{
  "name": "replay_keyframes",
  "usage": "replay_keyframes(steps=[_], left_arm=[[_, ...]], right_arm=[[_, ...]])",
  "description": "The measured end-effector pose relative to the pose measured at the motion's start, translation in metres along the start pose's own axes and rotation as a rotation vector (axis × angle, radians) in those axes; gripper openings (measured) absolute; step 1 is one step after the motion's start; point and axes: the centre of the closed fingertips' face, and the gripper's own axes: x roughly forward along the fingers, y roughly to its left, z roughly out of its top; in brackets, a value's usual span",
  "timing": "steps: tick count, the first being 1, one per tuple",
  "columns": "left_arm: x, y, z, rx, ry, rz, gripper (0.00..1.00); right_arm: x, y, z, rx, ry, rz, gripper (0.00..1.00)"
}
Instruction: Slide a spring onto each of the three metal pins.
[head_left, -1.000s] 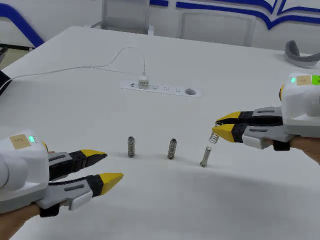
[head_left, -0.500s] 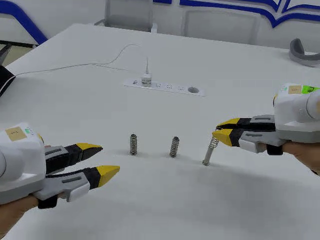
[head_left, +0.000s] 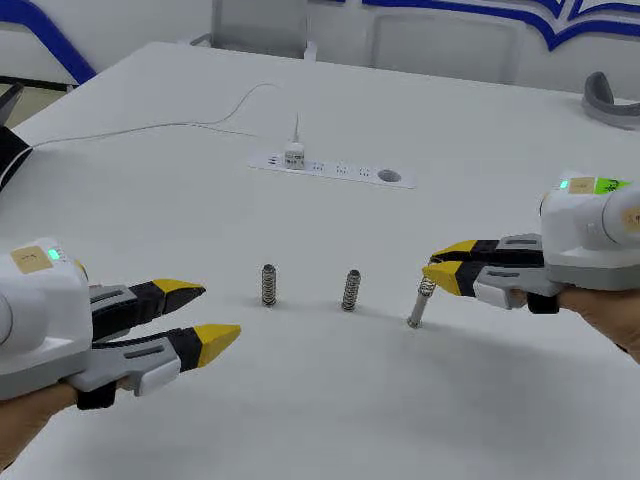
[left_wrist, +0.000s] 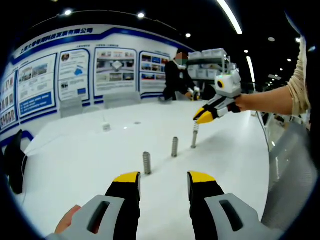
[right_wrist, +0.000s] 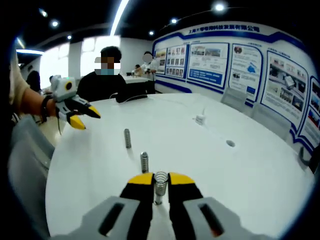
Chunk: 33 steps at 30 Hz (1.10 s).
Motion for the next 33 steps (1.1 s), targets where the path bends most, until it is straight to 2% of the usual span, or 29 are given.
replay_keyframes(steps=[19, 33], left_arm=[[0.000, -0.001, 0.001, -0.004, -0.002, -0.006, 0.59], [-0.001, 0.001, 0.002, -0.006, -0.001, 0.002, 0.64]], right_arm=[[0.014, -0.004, -0.021, 0.021, 0.019, -0.017, 0.12], [0.018, -0.014, -0.029, 0.048, 0.027, -0.049, 0.12]])
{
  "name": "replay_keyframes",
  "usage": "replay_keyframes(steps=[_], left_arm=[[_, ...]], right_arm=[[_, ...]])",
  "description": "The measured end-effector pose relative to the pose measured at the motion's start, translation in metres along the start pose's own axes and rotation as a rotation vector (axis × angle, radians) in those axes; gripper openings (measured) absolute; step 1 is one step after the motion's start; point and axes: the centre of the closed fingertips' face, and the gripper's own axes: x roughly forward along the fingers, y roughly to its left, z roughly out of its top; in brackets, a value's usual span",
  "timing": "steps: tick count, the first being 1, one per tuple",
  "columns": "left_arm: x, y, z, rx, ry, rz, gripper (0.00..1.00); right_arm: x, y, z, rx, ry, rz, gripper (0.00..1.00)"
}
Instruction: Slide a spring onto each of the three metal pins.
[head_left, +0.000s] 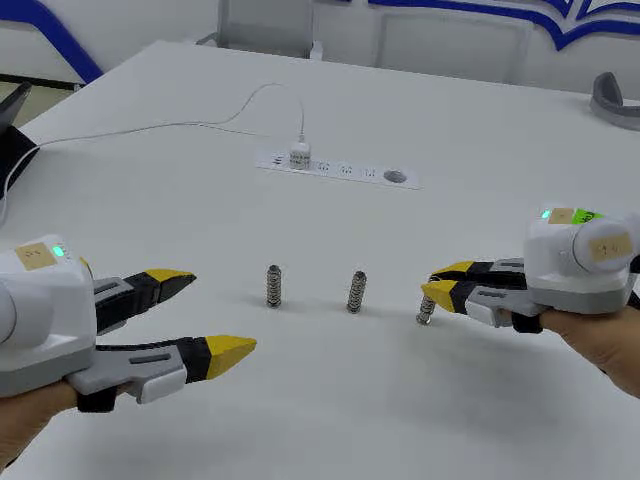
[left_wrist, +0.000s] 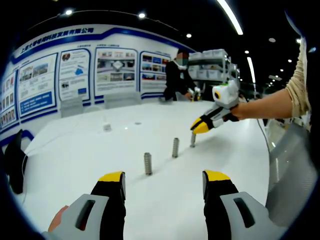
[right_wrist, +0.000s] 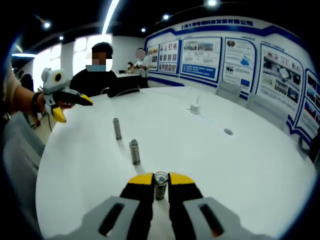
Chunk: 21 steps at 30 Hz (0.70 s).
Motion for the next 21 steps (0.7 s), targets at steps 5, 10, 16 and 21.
replay_keyframes(steps=[5, 10, 16, 21], left_arm=[[-0.0003, 0.0003, 0.0002, -0.001, 0.000, 0.002, 0.64], [-0.0007, -0.0001, -0.0001, -0.004, 0.002, 0.000, 0.62], [-0.0012, 0.0005, 0.0005, -0.013, 0.002, -0.003, 0.61], [-0.0004, 0.0012, 0.0020, -0.005, -0.005, 0.000, 0.62]], right_arm=[[0.0023, -0.0014, -0.0032, 0.006, 0.007, -0.005, 0.12], [0.0041, -0.0026, -0.0061, 0.009, 0.012, -0.009, 0.12], [0.0049, -0.0017, -0.0079, 0.009, 0.019, -0.012, 0.12], [0.0060, -0.0004, -0.0102, 0.008, 0.025, -0.013, 0.12]])
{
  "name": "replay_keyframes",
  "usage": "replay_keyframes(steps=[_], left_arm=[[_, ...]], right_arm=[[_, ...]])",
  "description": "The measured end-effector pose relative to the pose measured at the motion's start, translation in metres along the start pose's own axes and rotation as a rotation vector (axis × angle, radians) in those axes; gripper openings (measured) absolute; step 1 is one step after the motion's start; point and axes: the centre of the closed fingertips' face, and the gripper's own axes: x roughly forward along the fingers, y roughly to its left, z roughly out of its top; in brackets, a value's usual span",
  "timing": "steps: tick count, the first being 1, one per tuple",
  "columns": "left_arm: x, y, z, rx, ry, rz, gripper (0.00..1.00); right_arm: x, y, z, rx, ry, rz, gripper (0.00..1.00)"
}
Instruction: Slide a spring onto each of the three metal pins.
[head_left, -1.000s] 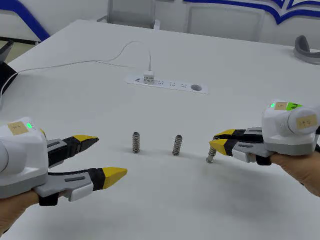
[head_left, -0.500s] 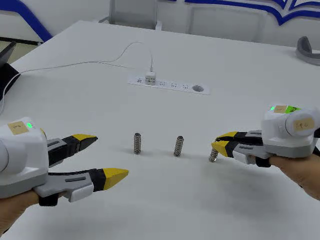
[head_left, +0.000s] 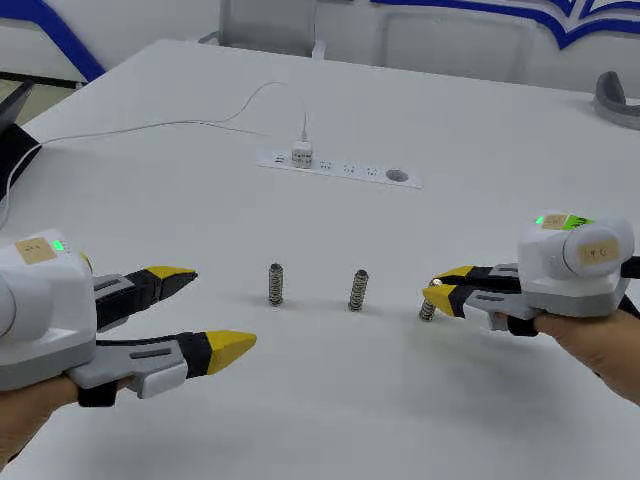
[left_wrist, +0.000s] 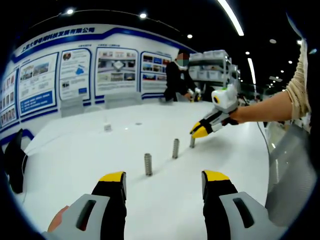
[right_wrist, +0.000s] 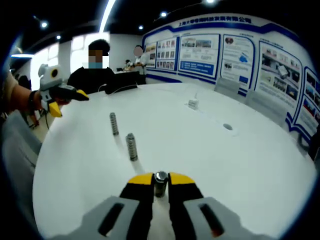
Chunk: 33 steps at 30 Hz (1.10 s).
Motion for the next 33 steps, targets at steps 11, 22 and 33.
replay_keyframes(steps=[11, 22, 33], left_arm=[[0.002, 0.000, 0.003, 0.000, -0.013, -0.004, 0.62], [0.002, -0.001, 0.003, -0.004, -0.014, -0.014, 0.66], [0.003, -0.001, 0.002, 0.000, -0.008, -0.008, 0.72]], right_arm=[[-0.003, -0.004, -0.001, 0.005, -0.002, -0.010, 0.18], [-0.035, -0.002, 0.000, 0.003, -0.032, -0.010, 0.29], [-0.070, 0.008, 0.004, 0.000, -0.081, 0.001, 0.40]])
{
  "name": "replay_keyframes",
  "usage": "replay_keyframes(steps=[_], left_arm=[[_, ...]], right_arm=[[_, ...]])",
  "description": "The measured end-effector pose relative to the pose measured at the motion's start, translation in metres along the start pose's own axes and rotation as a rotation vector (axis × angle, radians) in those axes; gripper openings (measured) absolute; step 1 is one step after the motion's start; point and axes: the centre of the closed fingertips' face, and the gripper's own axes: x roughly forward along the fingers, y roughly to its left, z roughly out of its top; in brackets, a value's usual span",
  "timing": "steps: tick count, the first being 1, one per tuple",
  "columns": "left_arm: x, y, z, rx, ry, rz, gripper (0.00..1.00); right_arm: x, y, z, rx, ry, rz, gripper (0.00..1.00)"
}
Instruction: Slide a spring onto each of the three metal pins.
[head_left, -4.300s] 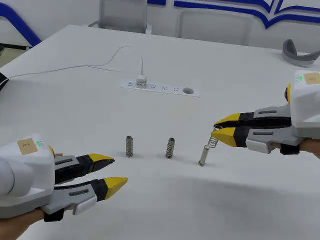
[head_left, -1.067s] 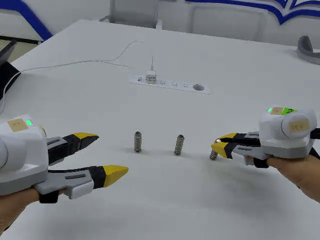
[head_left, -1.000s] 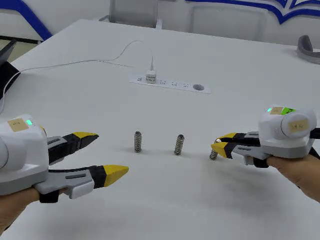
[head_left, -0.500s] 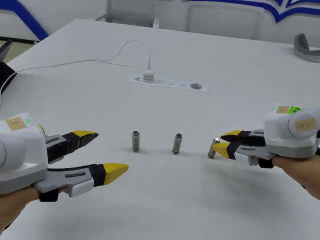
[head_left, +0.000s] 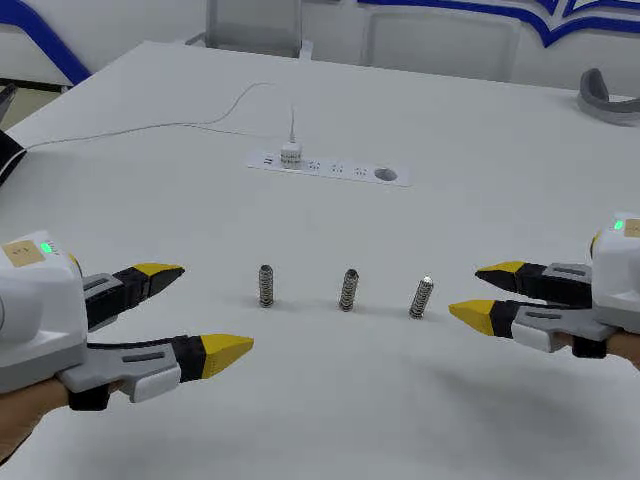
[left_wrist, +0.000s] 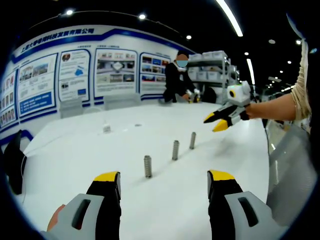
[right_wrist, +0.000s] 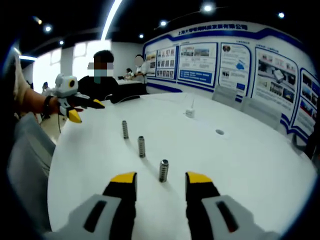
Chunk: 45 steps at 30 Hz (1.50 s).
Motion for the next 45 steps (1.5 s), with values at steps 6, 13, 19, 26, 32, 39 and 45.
replay_keyframes(steps=[6, 13, 19, 26, 32, 39, 45], left_arm=[[-0.001, 0.000, -0.001, 0.002, 0.005, -0.001, 0.74], [-0.002, 0.000, -0.002, 0.003, 0.010, 0.001, 0.75], [-0.003, 0.000, -0.002, 0.003, 0.011, 0.003, 0.76], [-0.002, 0.000, -0.005, -0.002, 0.020, 0.000, 0.77], [-0.001, 0.000, -0.005, -0.002, 0.023, -0.005, 0.77], [0.003, -0.004, -0.008, 0.000, 0.036, -0.023, 0.77], [0.003, -0.005, -0.010, 0.003, 0.043, -0.029, 0.78]], right_arm=[[-0.010, 0.012, 0.005, -0.015, -0.026, 0.021, 0.51], [-0.017, 0.026, 0.009, 0.002, -0.060, 0.070, 0.67], [-0.021, 0.035, 0.006, 0.011, -0.056, 0.099, 0.78], [-0.025, 0.034, 0.006, 0.027, -0.065, 0.093, 0.85], [-0.026, 0.033, 0.005, 0.033, -0.065, 0.087, 0.86], [-0.027, 0.032, 0.006, 0.038, -0.068, 0.083, 0.86], [-0.029, 0.032, 0.006, 0.033, -0.065, 0.083, 0.86]])
